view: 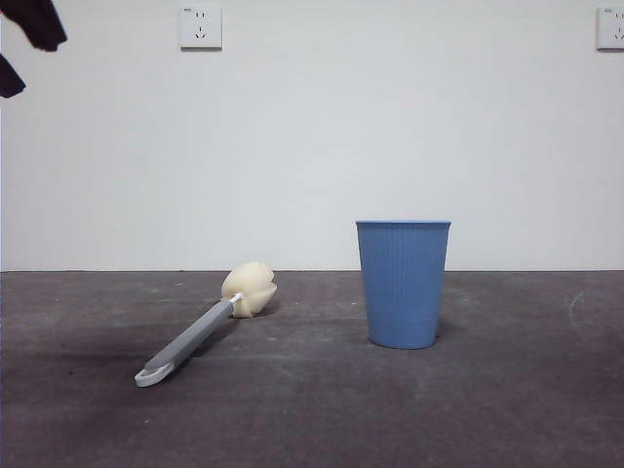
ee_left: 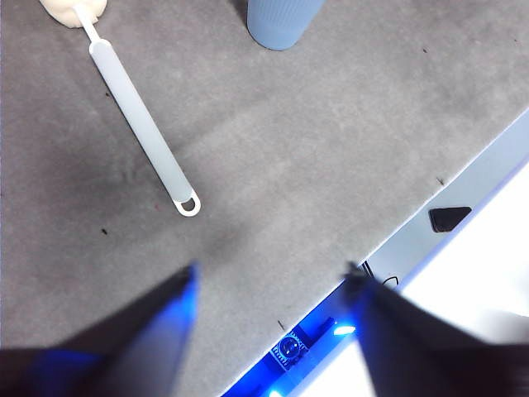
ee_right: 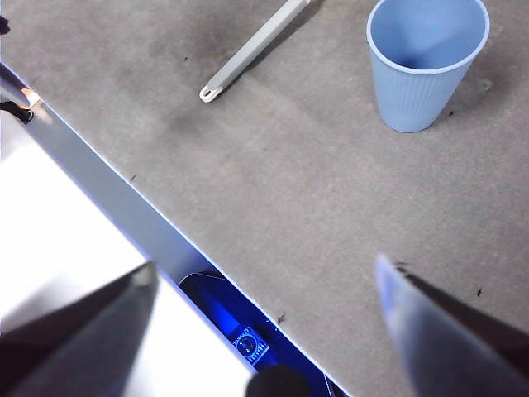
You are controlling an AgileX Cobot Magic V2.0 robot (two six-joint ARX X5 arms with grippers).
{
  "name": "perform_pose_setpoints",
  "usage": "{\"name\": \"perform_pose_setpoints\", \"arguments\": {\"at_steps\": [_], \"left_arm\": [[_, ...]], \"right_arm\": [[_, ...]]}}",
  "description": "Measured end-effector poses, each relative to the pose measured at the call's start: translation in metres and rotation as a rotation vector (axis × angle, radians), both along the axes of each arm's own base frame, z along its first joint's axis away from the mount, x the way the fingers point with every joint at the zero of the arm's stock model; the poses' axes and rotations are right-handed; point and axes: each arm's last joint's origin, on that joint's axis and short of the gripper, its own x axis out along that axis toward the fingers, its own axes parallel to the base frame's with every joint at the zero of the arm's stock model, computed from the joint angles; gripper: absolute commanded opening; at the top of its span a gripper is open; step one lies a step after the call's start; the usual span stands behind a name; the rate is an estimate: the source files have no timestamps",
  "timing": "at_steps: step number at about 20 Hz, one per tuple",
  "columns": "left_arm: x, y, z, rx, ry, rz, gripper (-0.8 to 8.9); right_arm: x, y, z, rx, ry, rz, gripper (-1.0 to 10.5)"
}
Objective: Pick up the cup brush,pick up the cup,insert the brush into the cup,clean the cup,put the cup brush back,put the cup back to the fixed position on the table
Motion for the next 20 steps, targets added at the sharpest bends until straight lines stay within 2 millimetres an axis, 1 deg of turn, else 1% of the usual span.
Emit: {"name": "perform_pose_setpoints", "arguments": {"at_steps": [1,20], "left_arm": [[-0.0002,0.0001,-0.0002,0.002,0.003,0.000,-0.07],[0.0005,-0.0009,0.0010,-0.008,-0.013,-0.003,-0.04]], "right_arm": [[0.0000,0.0000,0.0000,0.000,0.000,0.000,0.0],[-0.0004,-0.0003,-0.0003,0.016,0.032,-0.037,0.0]]}}
